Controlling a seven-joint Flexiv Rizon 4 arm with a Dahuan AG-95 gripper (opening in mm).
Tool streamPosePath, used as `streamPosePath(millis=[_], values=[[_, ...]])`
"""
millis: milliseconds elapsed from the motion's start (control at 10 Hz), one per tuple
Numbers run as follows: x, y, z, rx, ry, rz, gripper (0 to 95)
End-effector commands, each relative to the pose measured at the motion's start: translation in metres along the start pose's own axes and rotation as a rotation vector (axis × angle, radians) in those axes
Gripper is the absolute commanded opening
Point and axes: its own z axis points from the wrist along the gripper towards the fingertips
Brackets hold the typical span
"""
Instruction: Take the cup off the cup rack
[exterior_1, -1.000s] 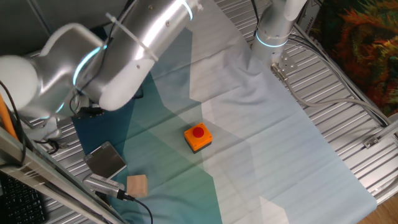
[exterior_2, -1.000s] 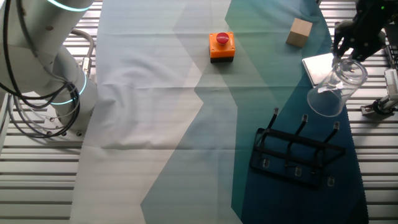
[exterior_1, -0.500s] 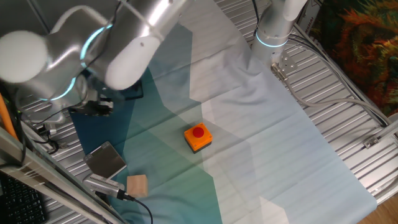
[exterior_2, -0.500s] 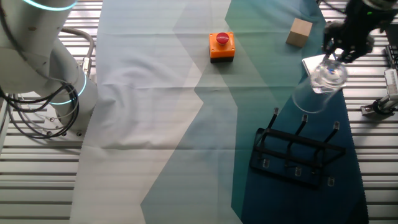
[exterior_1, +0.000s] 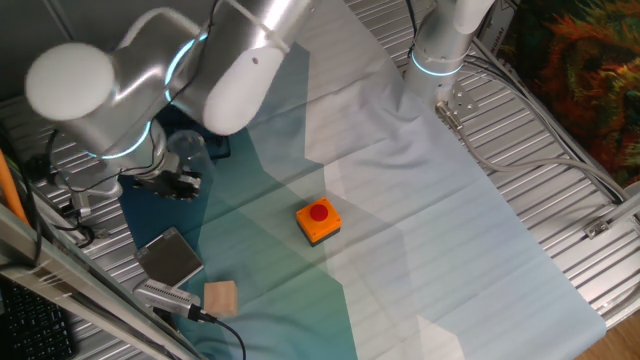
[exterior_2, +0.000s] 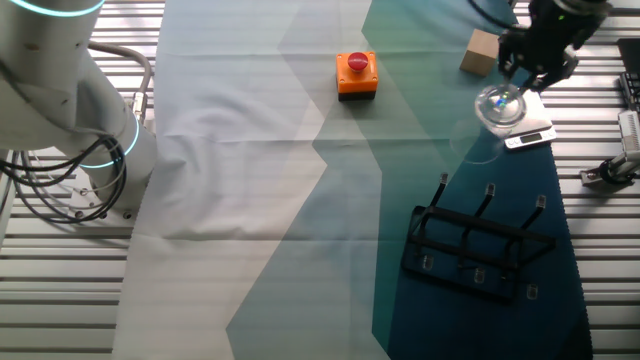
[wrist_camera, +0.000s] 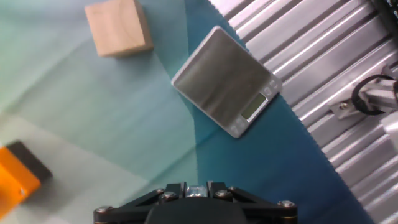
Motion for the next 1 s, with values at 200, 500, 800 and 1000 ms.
streamPosePath(millis=[200, 500, 800, 1000], values=[[0.007, 0.020, 0.016, -0.024, -0.156, 0.089, 0.0], [-0.008, 0.029, 0.028, -0.034, -0.192, 0.142, 0.0], [-0.019, 0.035, 0.032, -0.056, -0.229, 0.203, 0.0], [-0.020, 0.038, 0.031, -0.086, -0.275, 0.259, 0.0]])
